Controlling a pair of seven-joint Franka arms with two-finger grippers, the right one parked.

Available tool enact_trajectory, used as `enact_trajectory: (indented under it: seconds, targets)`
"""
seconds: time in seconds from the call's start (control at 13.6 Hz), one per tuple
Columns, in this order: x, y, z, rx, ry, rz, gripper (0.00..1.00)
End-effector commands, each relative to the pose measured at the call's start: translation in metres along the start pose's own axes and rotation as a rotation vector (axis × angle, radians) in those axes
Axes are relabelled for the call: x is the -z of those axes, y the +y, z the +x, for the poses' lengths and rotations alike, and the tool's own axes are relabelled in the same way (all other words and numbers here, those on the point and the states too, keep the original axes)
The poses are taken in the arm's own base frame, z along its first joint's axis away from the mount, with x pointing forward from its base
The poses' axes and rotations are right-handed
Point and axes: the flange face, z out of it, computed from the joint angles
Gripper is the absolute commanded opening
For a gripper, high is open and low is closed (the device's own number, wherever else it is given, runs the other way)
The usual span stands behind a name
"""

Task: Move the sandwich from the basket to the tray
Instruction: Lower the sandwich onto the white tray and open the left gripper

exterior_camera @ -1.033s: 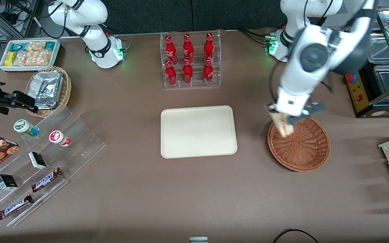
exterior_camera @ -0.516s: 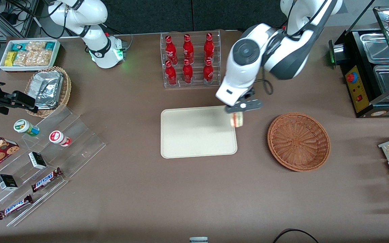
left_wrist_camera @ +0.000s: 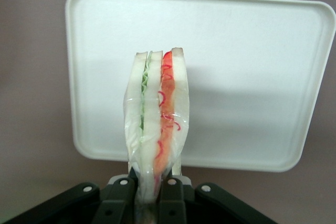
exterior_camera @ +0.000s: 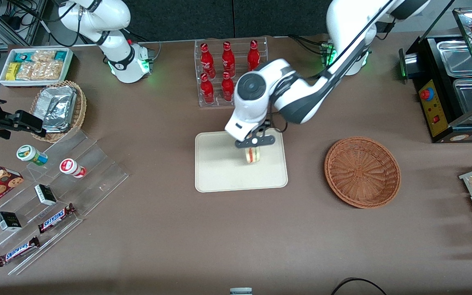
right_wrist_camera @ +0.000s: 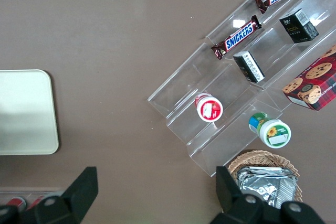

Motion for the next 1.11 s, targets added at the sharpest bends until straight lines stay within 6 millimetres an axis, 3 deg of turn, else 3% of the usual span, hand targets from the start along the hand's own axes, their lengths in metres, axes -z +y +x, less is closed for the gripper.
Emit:
enact_trajectory:
  seconds: [0.0,0.15,0.44,0.66,1.03]
  targets:
    - [-0.012,0.024,0.009,0.012,0.015,-0.031,0.00]
    - [-0.015,0.029,0.010,0.009,0.030,-0.068,0.00]
    - [-0.046,0.033,0.014,0.011,0.052,-0.062,0.00]
    - [-0.063,0.033,0.006,0.006,0.064,-0.060,0.00]
    - [-0.074,0.033,0.006,0.001,0.072,-0.073,0.00]
